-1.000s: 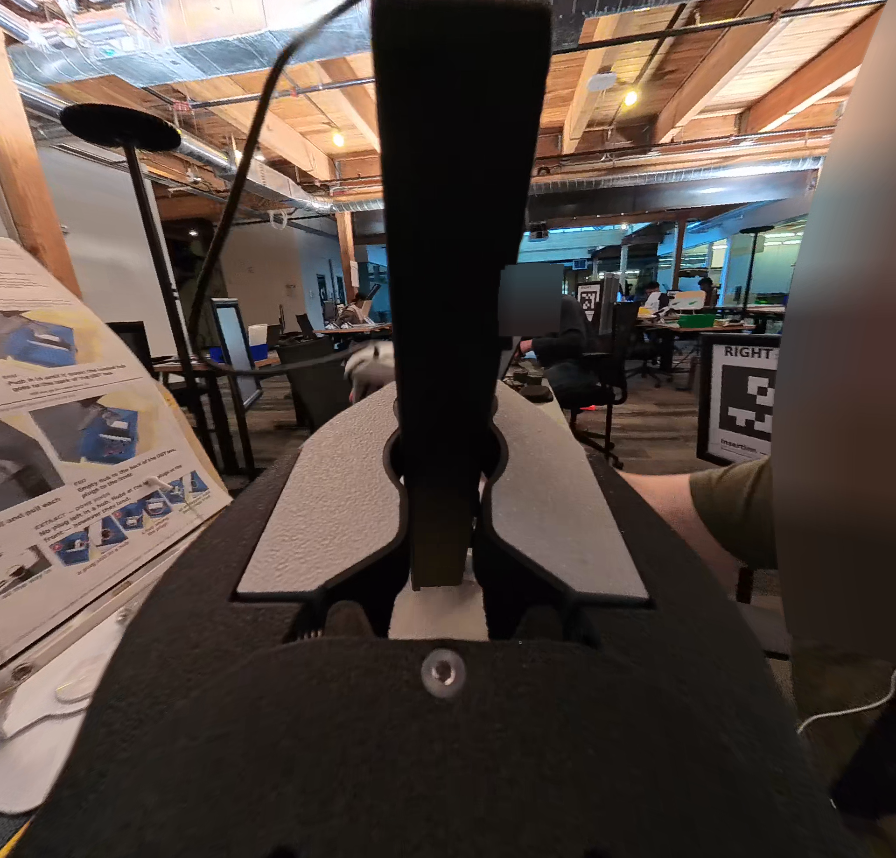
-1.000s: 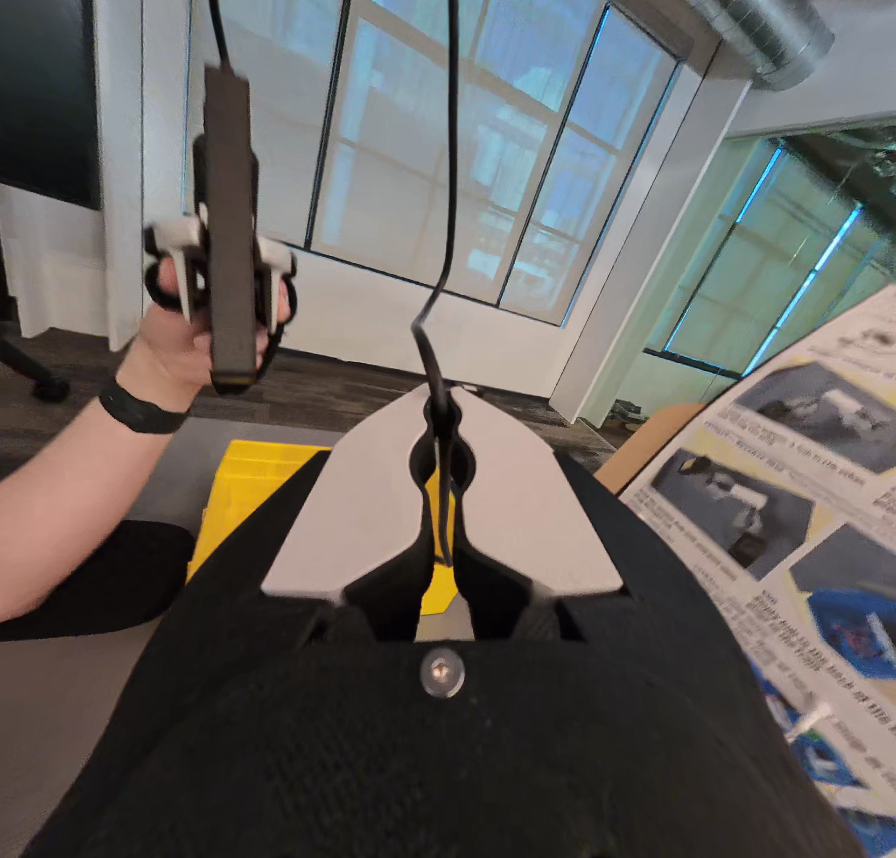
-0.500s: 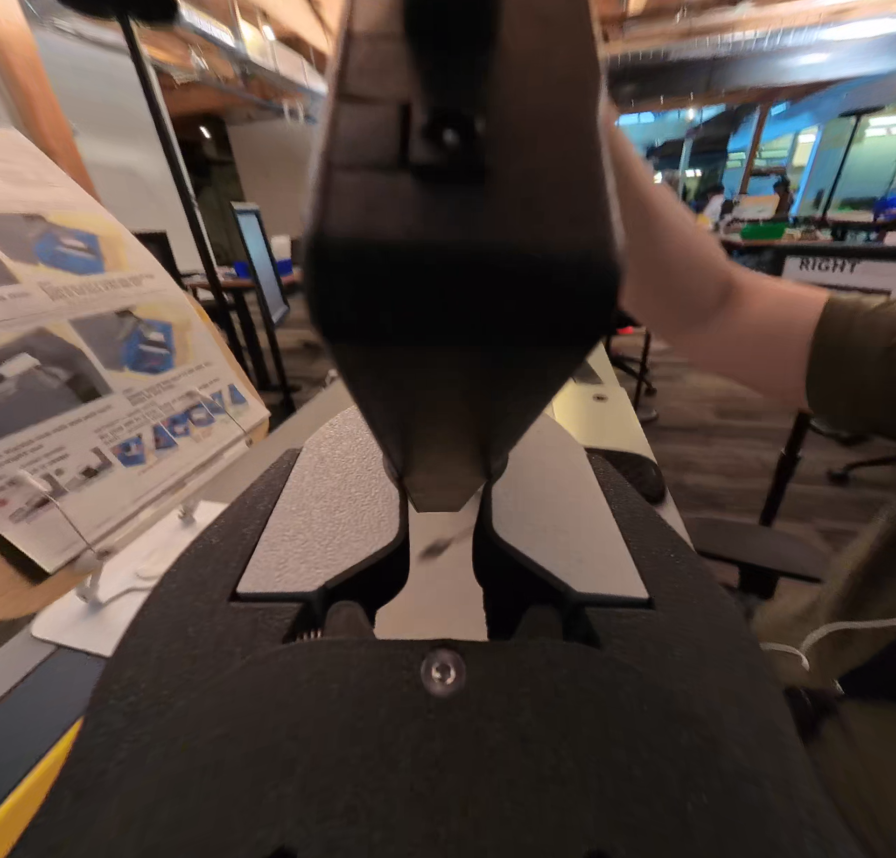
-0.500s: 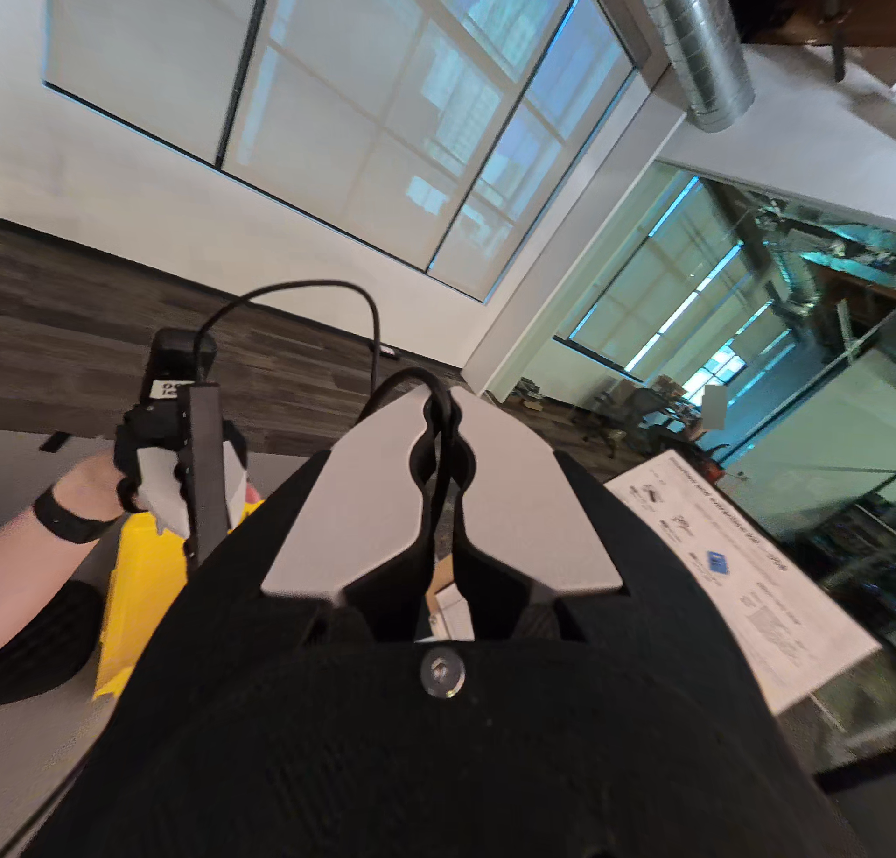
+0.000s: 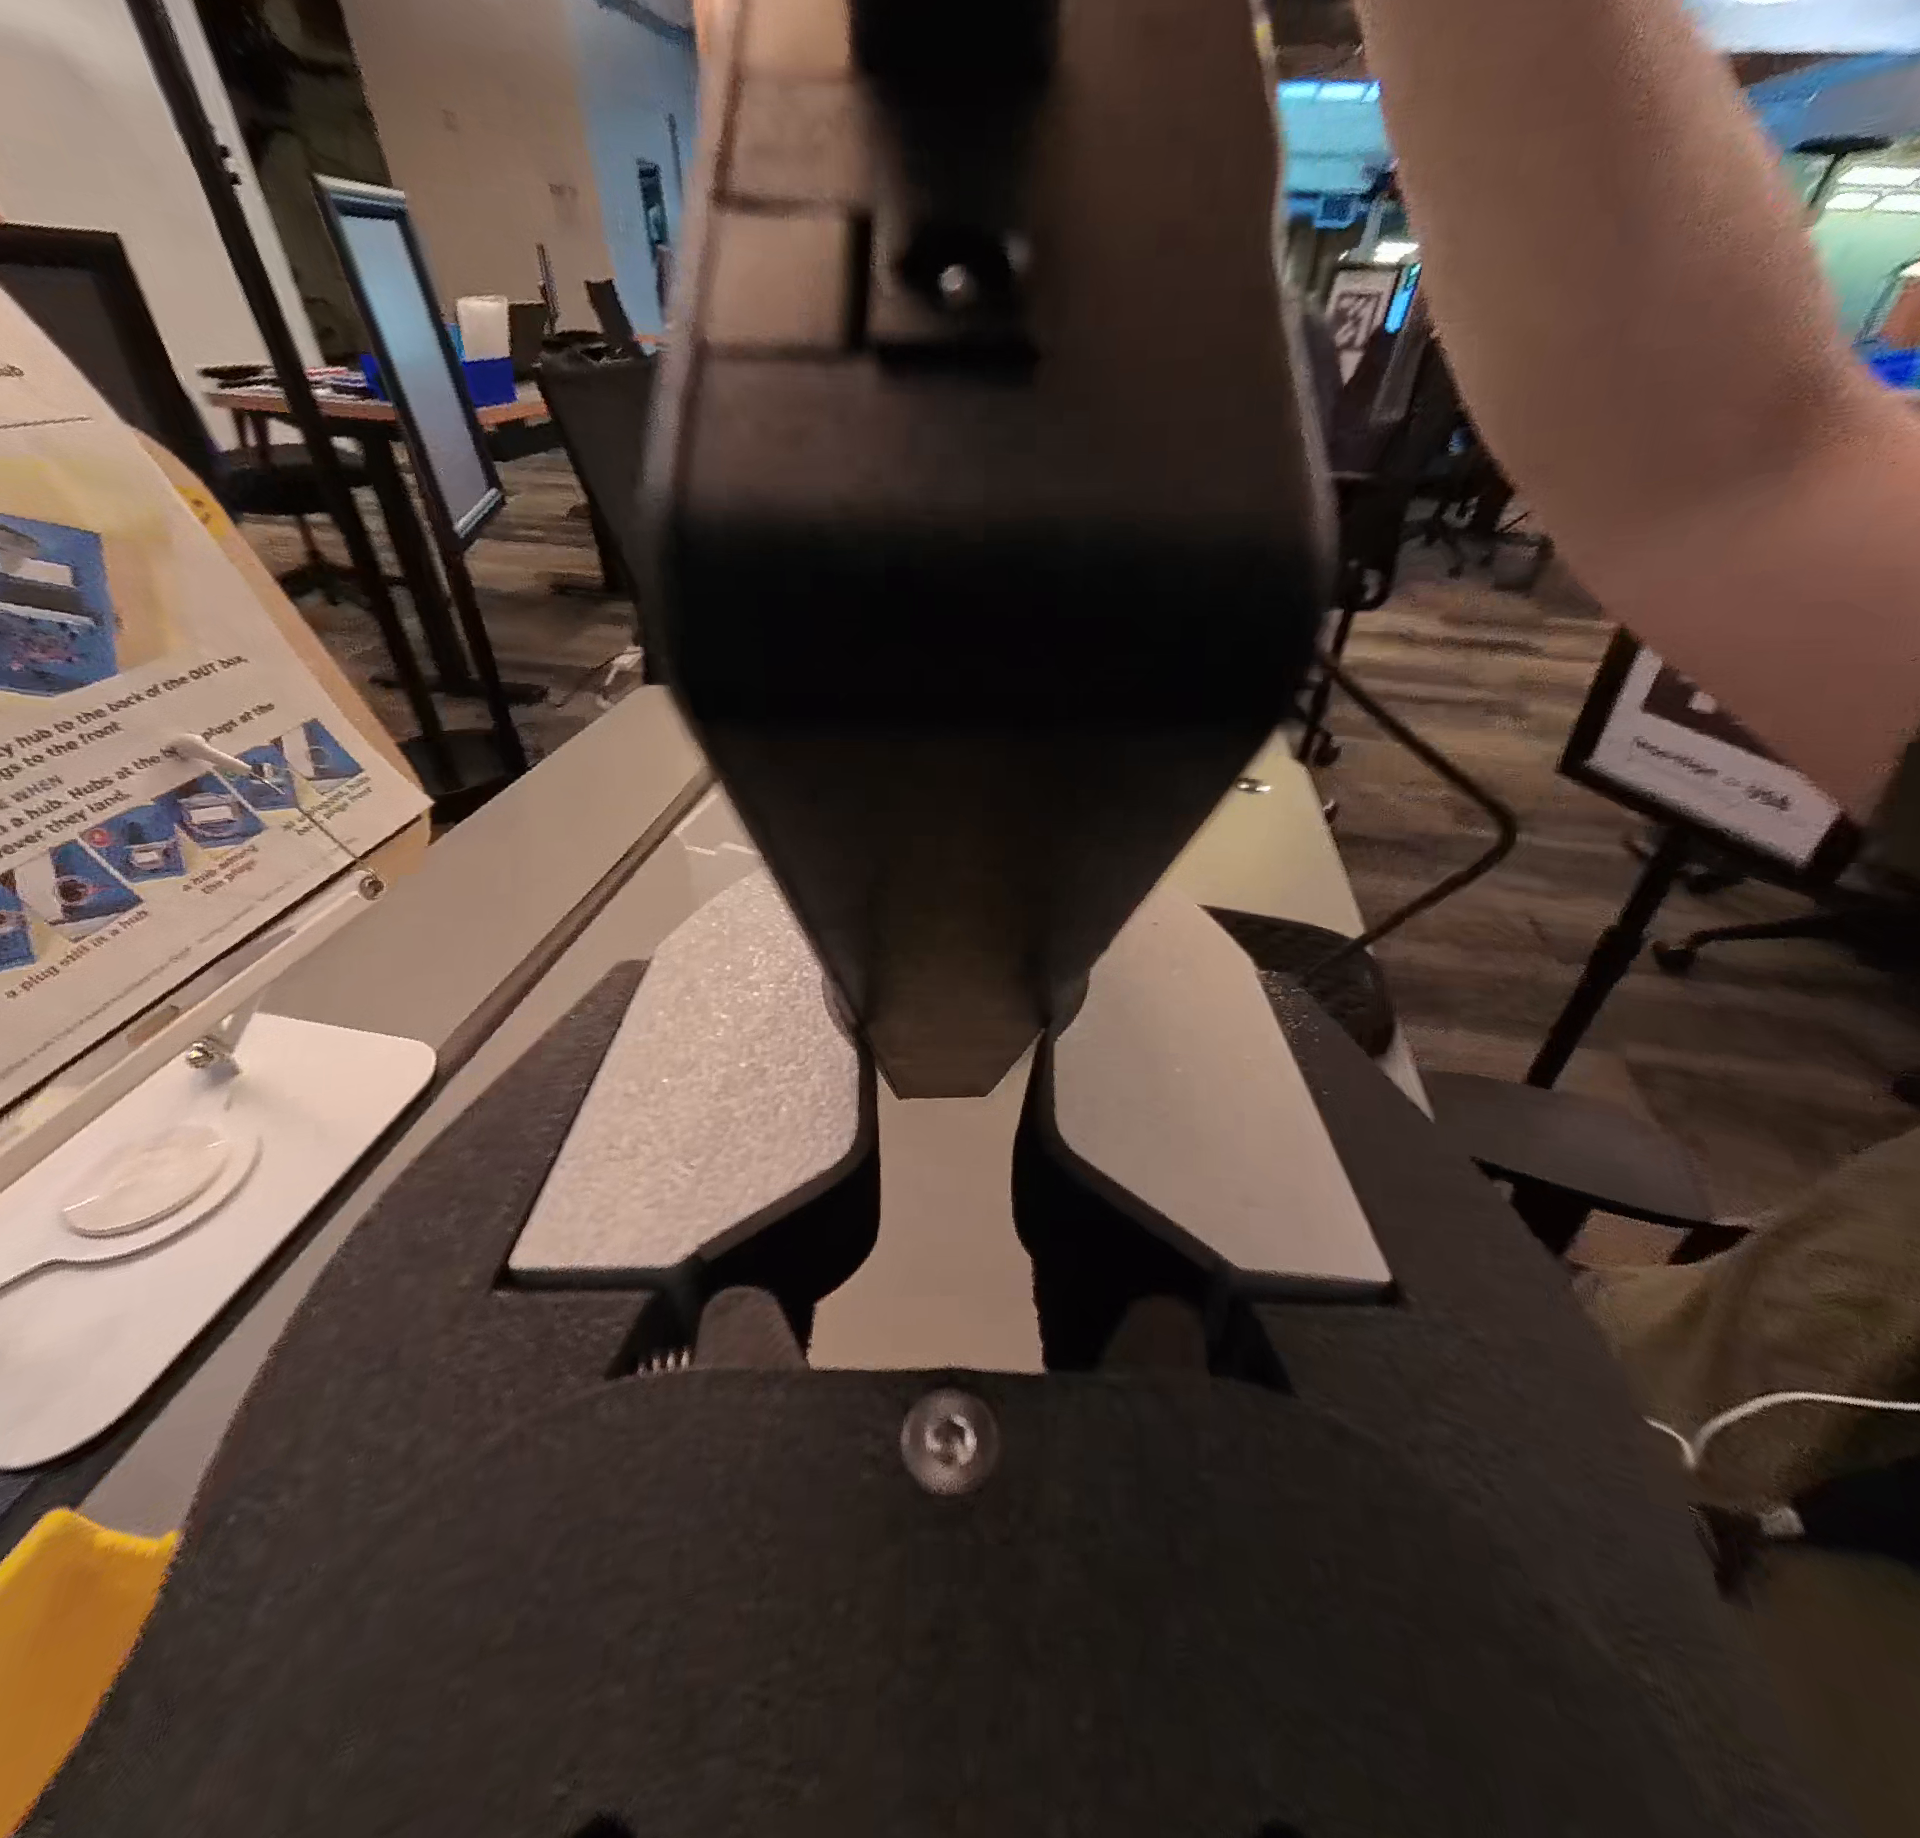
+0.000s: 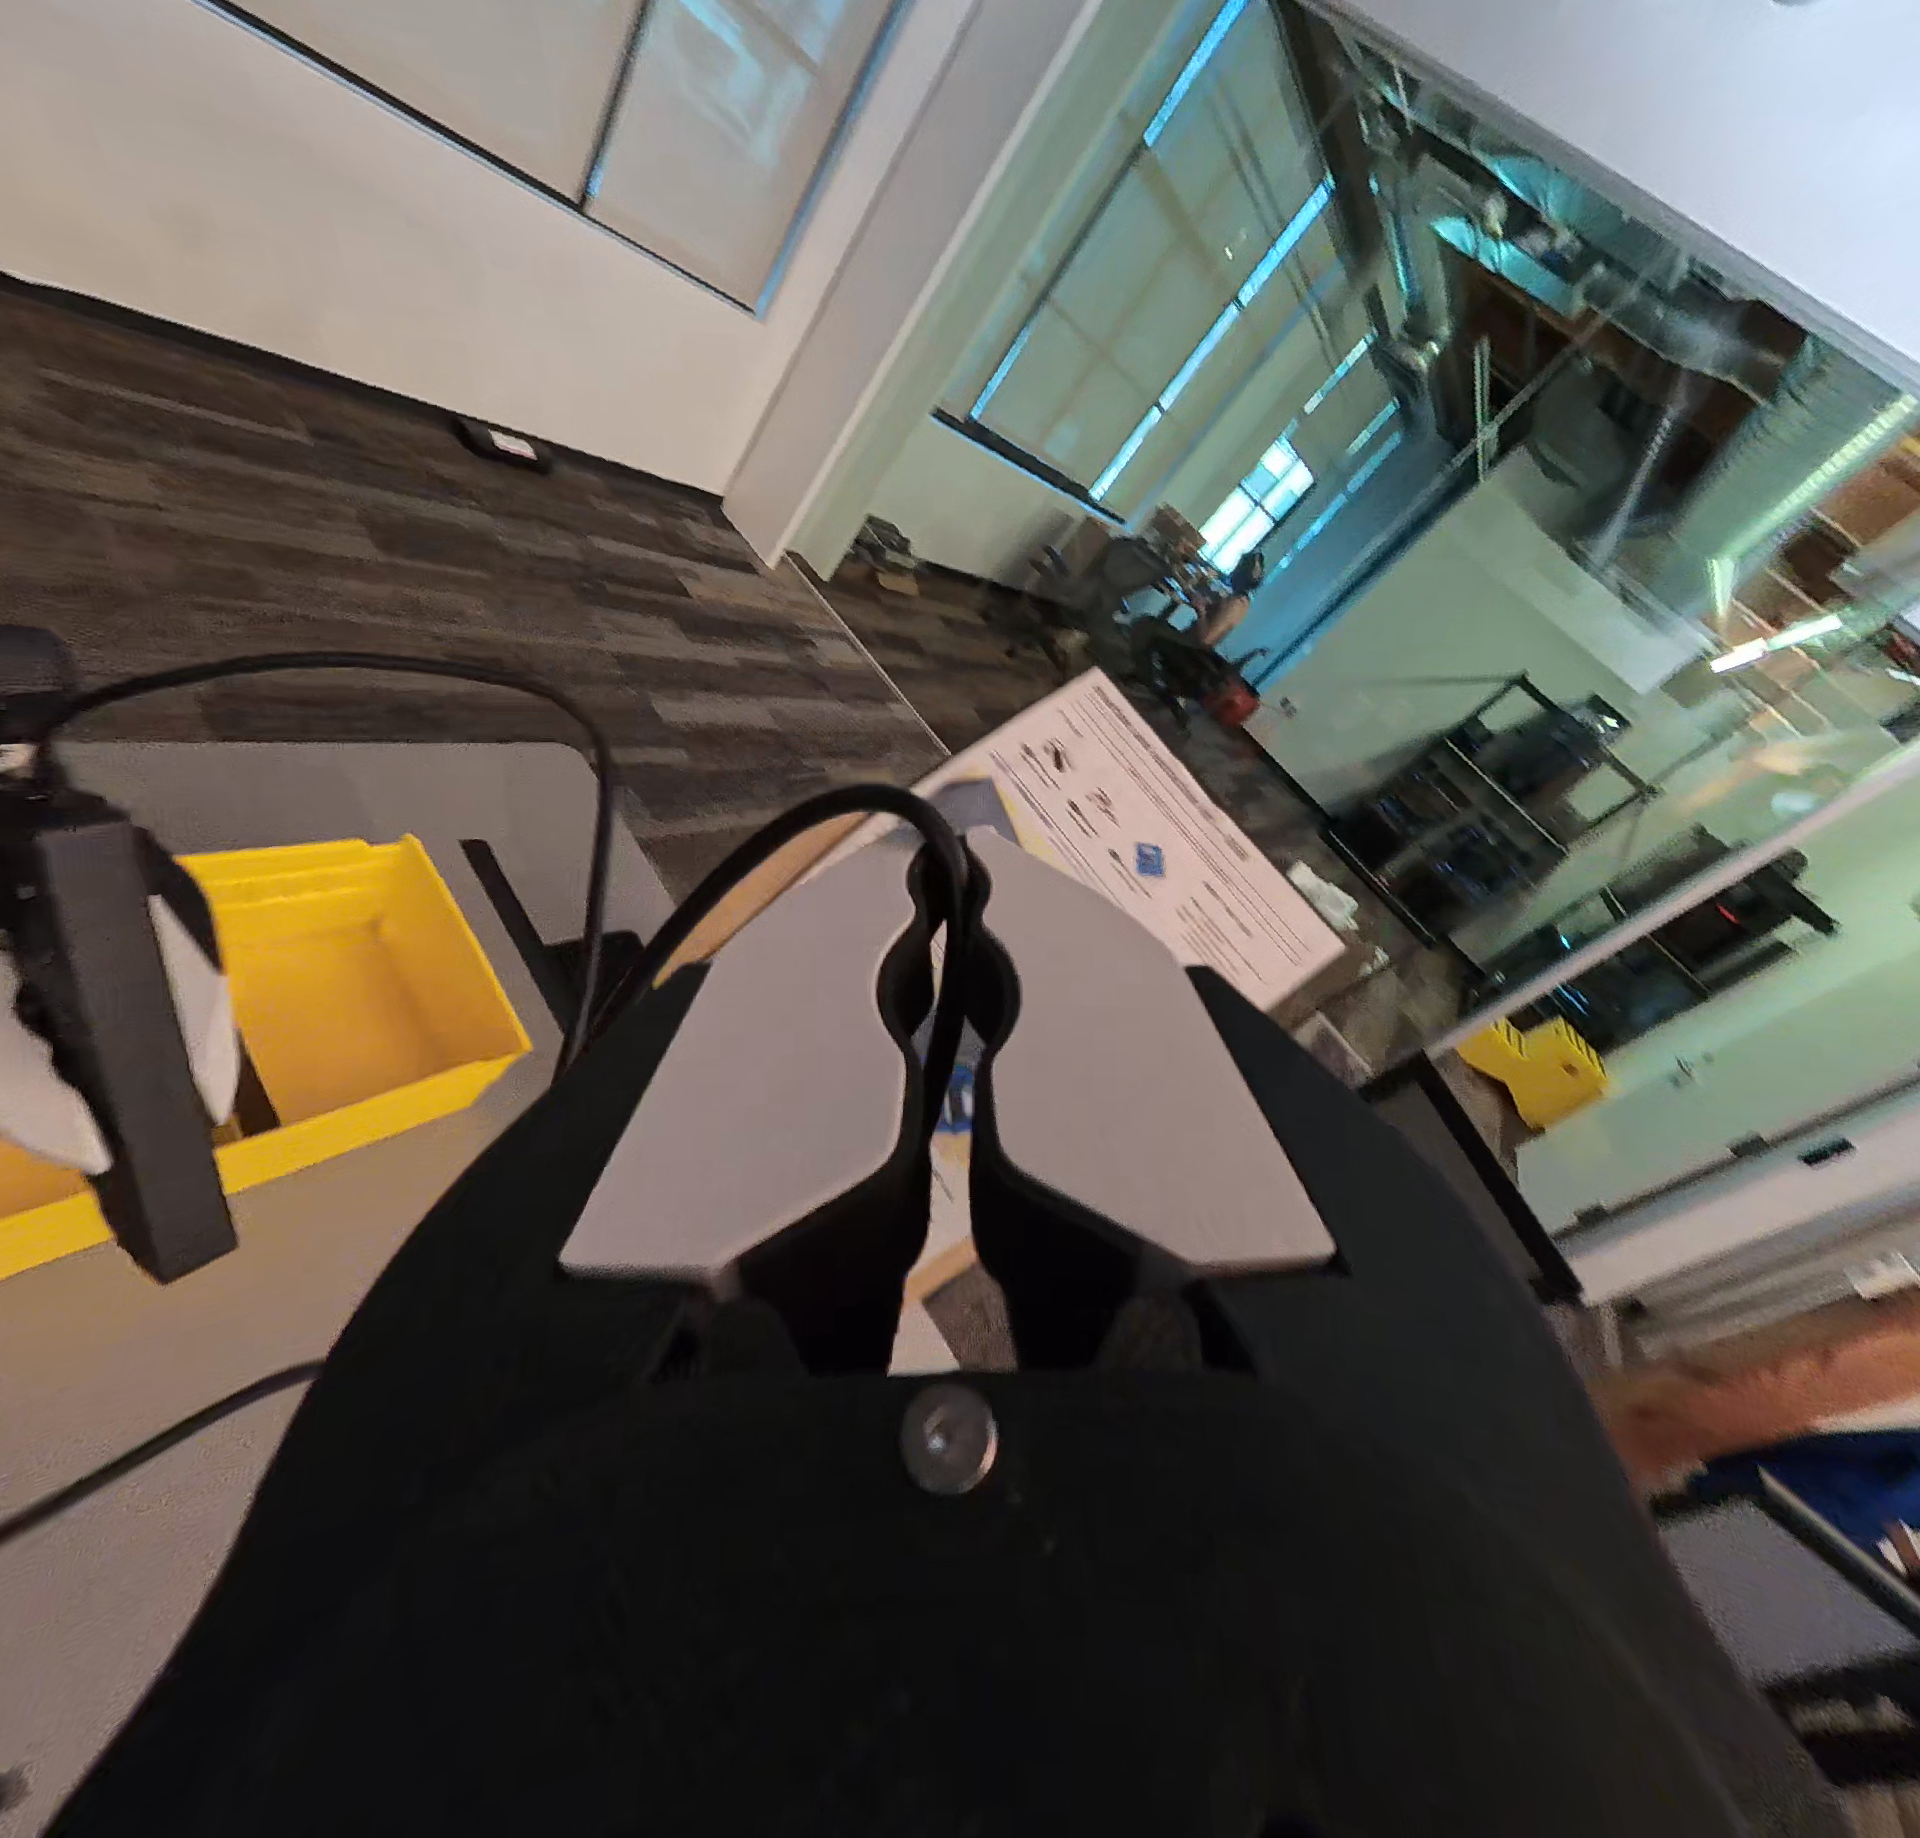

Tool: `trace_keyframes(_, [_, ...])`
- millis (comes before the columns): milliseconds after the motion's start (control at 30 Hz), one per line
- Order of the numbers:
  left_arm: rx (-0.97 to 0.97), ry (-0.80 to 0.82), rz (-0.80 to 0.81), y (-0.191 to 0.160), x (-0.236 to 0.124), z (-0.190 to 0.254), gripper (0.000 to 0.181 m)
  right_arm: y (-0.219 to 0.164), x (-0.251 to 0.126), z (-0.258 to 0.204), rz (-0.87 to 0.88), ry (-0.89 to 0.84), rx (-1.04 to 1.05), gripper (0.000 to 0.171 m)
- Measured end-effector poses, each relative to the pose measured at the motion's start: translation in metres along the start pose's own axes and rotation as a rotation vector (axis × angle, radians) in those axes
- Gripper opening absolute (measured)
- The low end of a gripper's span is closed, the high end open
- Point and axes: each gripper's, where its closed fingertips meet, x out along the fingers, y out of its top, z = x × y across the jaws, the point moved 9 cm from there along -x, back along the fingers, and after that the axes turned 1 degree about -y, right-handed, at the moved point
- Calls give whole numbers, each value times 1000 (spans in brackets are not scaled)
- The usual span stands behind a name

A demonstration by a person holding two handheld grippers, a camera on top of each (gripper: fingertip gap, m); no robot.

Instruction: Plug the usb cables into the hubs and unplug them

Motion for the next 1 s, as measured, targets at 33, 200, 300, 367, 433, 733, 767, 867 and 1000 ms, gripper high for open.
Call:
trace_keyframes(33, [10,13,-10,1,8,3,25,-4,-1,8,-17,-10,8,1])
trace_keyframes(200, [9,27,14,6,41,4,25,-25,-4,48,-108,-64,14,1])
trace_keyframes(300, [-34,1,14,10,56,-11,25,-41,-9,71,-129,-83,38,1])
trace_keyframes(367, [-48,-8,19,15,68,-23,25,-56,-13,84,-150,-99,52,1])
trace_keyframes(433, [-58,-20,5,21,82,-33,25,-76,-18,96,-174,-115,70,1])
trace_keyframes(733, [-34,-50,-261,27,191,-55,25,-232,-22,103,-447,-118,144,1])
trace_keyframes(767, [-27,-41,-318,23,206,-59,25,-254,-21,99,-494,-113,149,1])
trace_keyframes(867, [55,-24,-478,5,254,-66,25,-312,-20,82,-560,-51,205,1])
trace_keyframes(1000, [65,-65,-631,-26,308,-71,25,-378,-24,48,-576,69,333,0])
